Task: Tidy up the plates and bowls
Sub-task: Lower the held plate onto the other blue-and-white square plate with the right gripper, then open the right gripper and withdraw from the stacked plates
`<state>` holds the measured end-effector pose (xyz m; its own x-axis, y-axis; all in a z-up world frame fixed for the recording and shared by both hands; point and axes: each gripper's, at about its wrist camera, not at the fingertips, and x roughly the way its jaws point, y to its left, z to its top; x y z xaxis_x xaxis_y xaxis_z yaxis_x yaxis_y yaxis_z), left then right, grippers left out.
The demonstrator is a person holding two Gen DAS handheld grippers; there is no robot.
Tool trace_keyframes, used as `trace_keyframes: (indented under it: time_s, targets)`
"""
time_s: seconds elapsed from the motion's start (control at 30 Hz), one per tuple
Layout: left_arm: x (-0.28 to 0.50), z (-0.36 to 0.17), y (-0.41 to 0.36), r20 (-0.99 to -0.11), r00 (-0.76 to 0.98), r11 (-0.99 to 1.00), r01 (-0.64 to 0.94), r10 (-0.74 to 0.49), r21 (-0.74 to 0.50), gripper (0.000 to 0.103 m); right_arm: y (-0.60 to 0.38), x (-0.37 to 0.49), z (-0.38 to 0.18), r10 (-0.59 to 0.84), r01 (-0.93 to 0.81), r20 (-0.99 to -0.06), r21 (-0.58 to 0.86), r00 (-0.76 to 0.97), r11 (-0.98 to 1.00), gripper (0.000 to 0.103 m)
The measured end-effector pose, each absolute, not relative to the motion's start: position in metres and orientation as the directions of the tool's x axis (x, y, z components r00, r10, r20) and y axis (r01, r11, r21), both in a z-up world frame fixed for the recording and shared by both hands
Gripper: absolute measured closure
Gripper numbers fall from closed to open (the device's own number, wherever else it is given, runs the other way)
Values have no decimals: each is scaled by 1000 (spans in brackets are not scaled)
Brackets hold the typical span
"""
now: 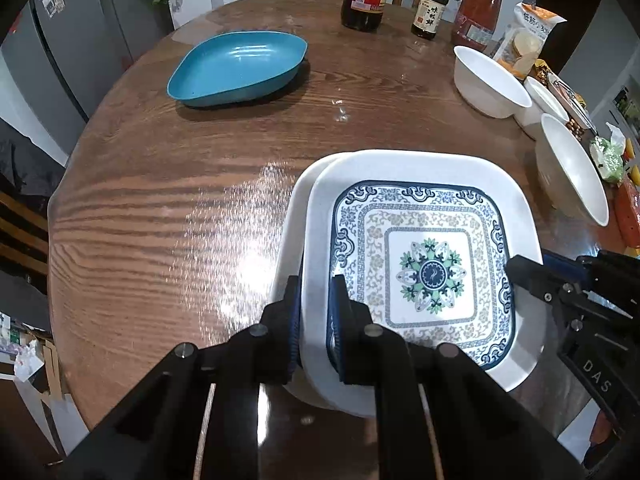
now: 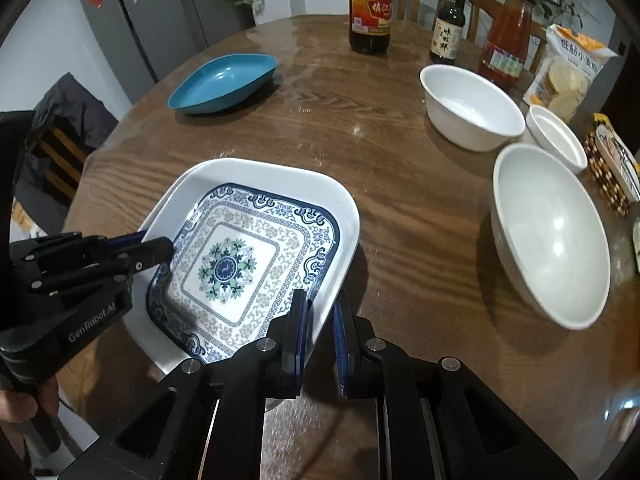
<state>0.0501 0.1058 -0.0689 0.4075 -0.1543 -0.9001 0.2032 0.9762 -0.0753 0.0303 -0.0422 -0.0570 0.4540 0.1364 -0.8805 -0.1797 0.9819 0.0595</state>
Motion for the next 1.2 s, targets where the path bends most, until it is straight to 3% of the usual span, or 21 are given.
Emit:
trace_keyframes:
  time_s: [0.43, 0.57, 0.77, 0.83, 0.9, 0.97, 1.1, 1.2]
  targets:
    - [64, -62, 116, -902, 402, 976, 202, -154, -77, 91, -38, 41, -56, 157, -179, -891, 87, 425, 980, 88]
    - [66, -62, 119, -905, 397, 978, 188, -155, -85, 83, -32, 40, -57, 162, -191, -895, 88, 415, 978, 88]
    - [66, -56, 122, -897, 414, 980, 184, -153, -82, 82, -28, 41, -57, 155, -204, -896, 74, 416, 976, 88]
    - [66, -52, 124, -891, 425, 979, 181, -161, -91, 75, -24, 40, -56, 141, -214, -898, 54, 416, 975, 87]
    - [66, -46, 128, -882, 445, 982, 168, -154, -87, 60, -20, 38, -55, 135, -229, -899, 40, 417, 973, 84]
    - [67, -42, 134, -875, 460, 985, 150, -149, -89, 52, -19, 38, -56, 133, -234, -898, 34, 419, 972, 83]
    - [69, -38, 145, -871, 467, 987, 113, -151, -110, 42, -16, 39, -57, 146, -260, -906, 42, 396, 965, 82]
    - [70, -37, 150, -871, 472, 990, 92, -140, -109, 40, -16, 38, -53, 144, -259, -900, 35, 412, 965, 82]
